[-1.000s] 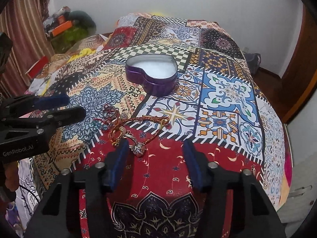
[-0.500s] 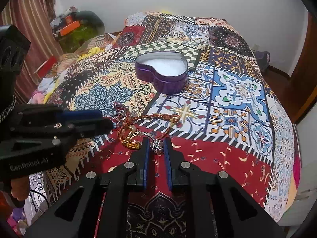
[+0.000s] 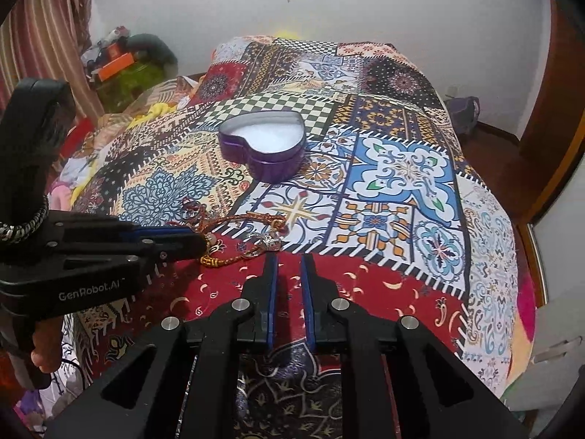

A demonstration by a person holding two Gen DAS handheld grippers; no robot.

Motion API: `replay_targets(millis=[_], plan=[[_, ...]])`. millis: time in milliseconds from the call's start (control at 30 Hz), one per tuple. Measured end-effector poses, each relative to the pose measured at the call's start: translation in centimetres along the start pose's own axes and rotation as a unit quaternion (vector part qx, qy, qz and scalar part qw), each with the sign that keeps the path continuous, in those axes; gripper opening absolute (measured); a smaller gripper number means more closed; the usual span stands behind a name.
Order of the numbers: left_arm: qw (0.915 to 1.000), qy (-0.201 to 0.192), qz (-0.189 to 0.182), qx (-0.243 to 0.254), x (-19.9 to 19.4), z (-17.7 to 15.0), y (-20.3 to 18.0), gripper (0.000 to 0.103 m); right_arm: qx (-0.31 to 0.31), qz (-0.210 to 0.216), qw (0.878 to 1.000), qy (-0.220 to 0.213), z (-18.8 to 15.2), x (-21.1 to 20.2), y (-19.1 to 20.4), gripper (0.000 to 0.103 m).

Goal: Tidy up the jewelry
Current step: 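Grasp the red-and-gold cord bracelet with the left tool while the right tool grasps a silver ring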

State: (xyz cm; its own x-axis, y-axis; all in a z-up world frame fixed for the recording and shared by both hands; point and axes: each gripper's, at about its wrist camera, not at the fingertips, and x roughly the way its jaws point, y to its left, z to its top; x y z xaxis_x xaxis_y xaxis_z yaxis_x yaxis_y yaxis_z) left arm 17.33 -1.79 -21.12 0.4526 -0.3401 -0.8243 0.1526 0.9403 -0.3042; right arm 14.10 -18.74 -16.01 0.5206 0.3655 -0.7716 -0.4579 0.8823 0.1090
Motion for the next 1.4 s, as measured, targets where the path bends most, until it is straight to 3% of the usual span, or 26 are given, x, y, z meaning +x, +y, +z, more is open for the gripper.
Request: replay_targets(millis=[100, 300, 433, 533, 667, 967, 1167, 1333, 1400], plan=[[1.0, 0.003, 0.003, -0.001, 0.0, 0.1, -0.1, 0.004, -0.002, -0.001, 1.0, -0.001, -0.1, 0.1, -0.1, 0.011], [0.9996, -0.002, 0.022, 0.016, -0.9, 0.0, -0.6, 0.004, 0.007, 0.028, 0.999, 0.021, 0.1, 0.5, -0.4, 0.013], [0.9996, 0.015, 0.009, 0.021, -1.0, -0.5, -1.3, 0.026, 0.013, 0.023, 0.999, 0.021, 0.3, 0.5, -0.6, 0.02], [0.999, 0.016, 0.006, 0.041, -0.9, -0.8, -2.4, 0.027, 0.022, 0.021, 0.999, 0.016, 0.2, 0.2, -0.9, 0.032], [0.9988, 0.035, -0.01, 0.033, 0.4, -0.9, -3.1, 0.027, 0.027, 0.011, 0.999, 0.016, -0.1, -0.1, -1.4, 0.033], [0.9993, 0.02, 0.031, 0.012, 1.6, 0.0, -1.9, 0.03, 0.039, -0.002, 0.999, 0.012, -0.6, -1.0, -2.8, 0.033], [0.9989, 0.011, 0.037, 0.026, 2.1, 0.5, -1.5, 0.035, 0.042, 0.0, 0.999, 0.011, -0.5, -0.9, -3.0, 0.033], [0.9979, 0.001, 0.042, 0.049, 2.4, 0.4, -1.7, 0.035, 0.039, 0.004, 0.999, 0.01, -0.3, -0.7, -2.8, 0.033], [0.9971, -0.006, 0.046, 0.06, 2.3, 0.1, -1.9, 0.031, 0.038, 0.005, 0.999, 0.01, -0.1, -0.5, -2.7, 0.033]])
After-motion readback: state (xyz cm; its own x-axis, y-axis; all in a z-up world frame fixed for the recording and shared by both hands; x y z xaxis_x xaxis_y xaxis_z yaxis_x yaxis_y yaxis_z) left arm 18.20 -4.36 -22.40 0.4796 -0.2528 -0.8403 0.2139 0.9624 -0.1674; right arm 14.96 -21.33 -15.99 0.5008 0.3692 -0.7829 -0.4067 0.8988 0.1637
